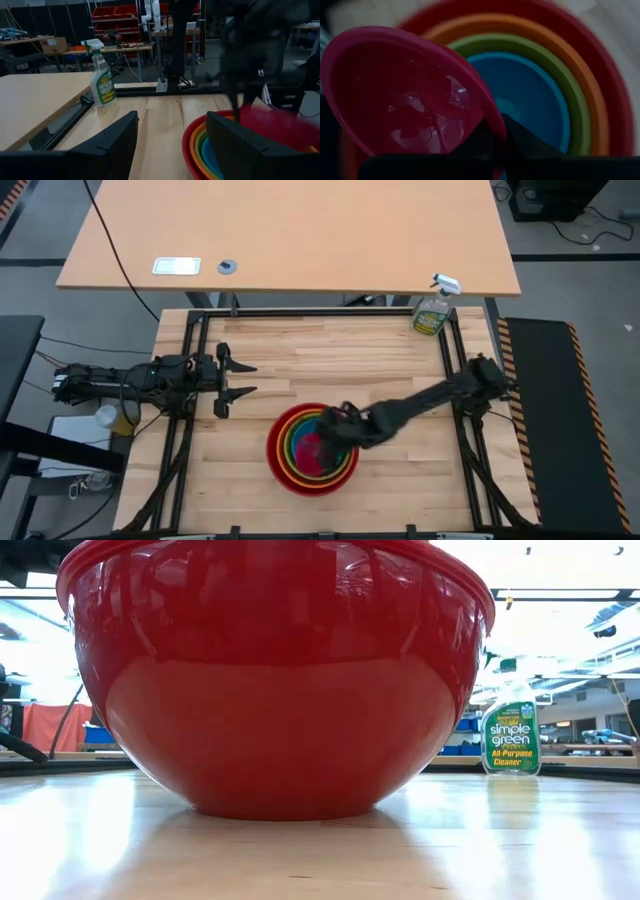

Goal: Nest bowls inside each other
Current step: Stack the extra small pink bowl on top of the small blue bowl

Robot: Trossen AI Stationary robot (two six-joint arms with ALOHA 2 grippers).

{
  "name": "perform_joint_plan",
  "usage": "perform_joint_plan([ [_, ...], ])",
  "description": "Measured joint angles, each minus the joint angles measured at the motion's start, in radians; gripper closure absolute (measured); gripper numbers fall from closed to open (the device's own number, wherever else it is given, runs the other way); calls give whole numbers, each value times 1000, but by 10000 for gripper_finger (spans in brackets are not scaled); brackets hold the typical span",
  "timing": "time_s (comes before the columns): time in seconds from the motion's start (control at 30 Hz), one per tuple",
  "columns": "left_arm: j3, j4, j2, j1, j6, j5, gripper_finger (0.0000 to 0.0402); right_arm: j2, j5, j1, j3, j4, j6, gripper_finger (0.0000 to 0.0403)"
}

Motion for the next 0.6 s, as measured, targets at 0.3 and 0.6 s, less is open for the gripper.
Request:
perform_joint_plan([
  [0.3,0,-23,0,0,-14,0,164,109,-95,-84,0,-176,-100,370],
  [0.6,0,-24,0,0,-35,0,164,103,-126,-76,0,-149,-162,275],
])
